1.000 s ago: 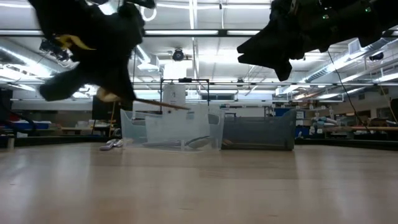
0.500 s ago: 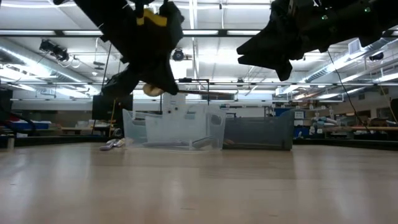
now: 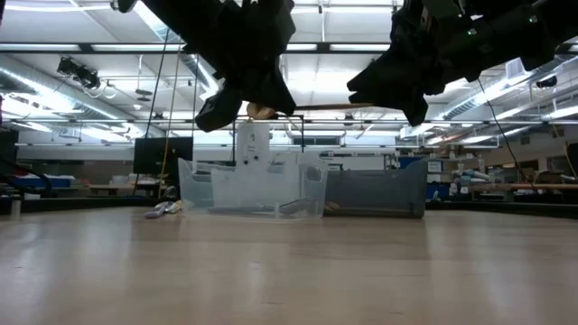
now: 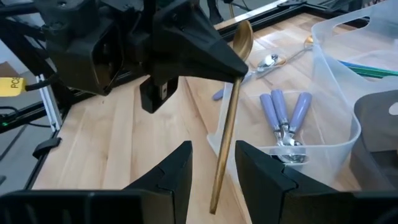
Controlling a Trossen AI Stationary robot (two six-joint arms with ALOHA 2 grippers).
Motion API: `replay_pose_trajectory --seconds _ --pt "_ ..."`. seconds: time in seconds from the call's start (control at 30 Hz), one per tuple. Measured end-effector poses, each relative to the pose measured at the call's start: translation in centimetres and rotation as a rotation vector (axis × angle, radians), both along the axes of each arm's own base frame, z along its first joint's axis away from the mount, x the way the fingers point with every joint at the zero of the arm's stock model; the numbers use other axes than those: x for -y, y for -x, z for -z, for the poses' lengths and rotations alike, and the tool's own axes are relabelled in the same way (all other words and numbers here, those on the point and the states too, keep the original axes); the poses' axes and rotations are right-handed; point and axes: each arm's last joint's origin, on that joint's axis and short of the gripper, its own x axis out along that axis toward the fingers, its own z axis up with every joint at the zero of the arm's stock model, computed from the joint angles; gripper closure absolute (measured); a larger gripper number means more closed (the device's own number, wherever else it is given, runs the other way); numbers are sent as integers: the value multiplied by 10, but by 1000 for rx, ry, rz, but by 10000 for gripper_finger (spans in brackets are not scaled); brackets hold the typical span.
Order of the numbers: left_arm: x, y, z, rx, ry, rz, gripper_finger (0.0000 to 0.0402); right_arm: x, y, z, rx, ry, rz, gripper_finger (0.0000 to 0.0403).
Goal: Sort silverware by color (type)
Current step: Put the gold spoon into the black bin
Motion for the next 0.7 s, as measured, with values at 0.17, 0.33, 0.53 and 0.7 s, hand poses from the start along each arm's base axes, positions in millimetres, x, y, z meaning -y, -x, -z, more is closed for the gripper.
replay_pose_trajectory --seconds 0.17,0.33,0.53,0.7 --pt "-9 -3 -2 -14 -32 -3 388 4 -1 0 1 -13 19 271" --pt "-12 -6 -4 -1 -51 4 388 10 -1 2 -17 19 66 271" --pt "-11 -9 -9 31 -80 19 388 12 -1 2 -33 114 80 271" --pt "-11 -12 -14 68 -95 26 388 13 -1 1 -40 170 82 275"
